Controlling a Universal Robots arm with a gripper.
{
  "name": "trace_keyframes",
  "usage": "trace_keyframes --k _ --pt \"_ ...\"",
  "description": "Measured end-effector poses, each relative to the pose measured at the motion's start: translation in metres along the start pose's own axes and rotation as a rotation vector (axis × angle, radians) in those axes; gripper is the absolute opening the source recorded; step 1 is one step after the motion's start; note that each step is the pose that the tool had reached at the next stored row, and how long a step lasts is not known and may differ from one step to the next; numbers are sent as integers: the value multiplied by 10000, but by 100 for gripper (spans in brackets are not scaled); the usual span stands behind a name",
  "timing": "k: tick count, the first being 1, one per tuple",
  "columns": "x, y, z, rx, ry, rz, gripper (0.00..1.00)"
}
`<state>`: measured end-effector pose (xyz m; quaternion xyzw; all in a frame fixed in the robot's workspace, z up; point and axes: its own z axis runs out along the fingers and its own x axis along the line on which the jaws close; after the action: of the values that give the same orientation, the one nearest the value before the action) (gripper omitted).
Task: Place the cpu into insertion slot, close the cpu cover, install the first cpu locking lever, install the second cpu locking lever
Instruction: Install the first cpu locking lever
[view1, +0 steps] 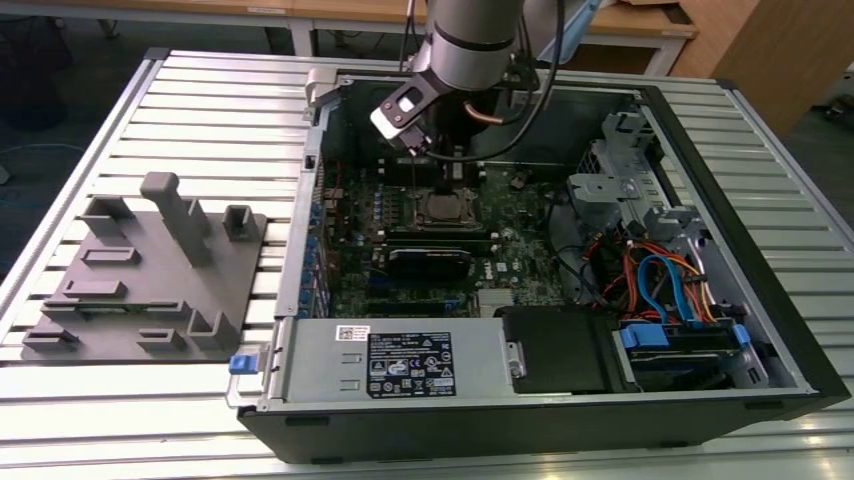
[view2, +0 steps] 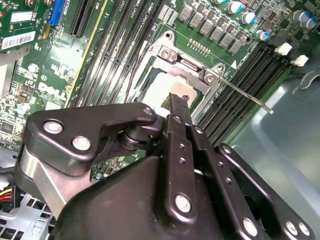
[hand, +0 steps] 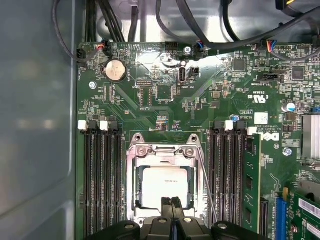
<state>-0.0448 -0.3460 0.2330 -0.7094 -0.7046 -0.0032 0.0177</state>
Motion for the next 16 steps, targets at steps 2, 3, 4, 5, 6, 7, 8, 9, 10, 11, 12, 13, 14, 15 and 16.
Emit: trace_keyframes --k 2,3,4,5,6,7,8,9,10,11,12,13,14,15,16 --pt "1 0 -20 0 1 0 10" --pt "1 0 -31 -1 2 0 10" --pt "2 -1 -43 -1 2 0 10" --pt "2 -1 -54 0 1 0 10" --pt "2 -1 -64 -1 1 0 10" --pt "2 -1 -74 -1 1 0 10" --pt "3 -2 -82 -1 1 0 10" --pt "3 -2 -86 0 0 0 10" --pt "3 -1 -86 -1 3 0 10" --pt "3 -1 -86 -1 3 0 10" --pt "3 -2 -88 -1 1 0 10" --pt "3 -2 -88 0 1 -1 10" --pt "3 -2 -88 0 1 -25 10" --pt "3 -2 -88 2 -1 -80 10" --pt "3 -2 -88 4 -3 -162 10"
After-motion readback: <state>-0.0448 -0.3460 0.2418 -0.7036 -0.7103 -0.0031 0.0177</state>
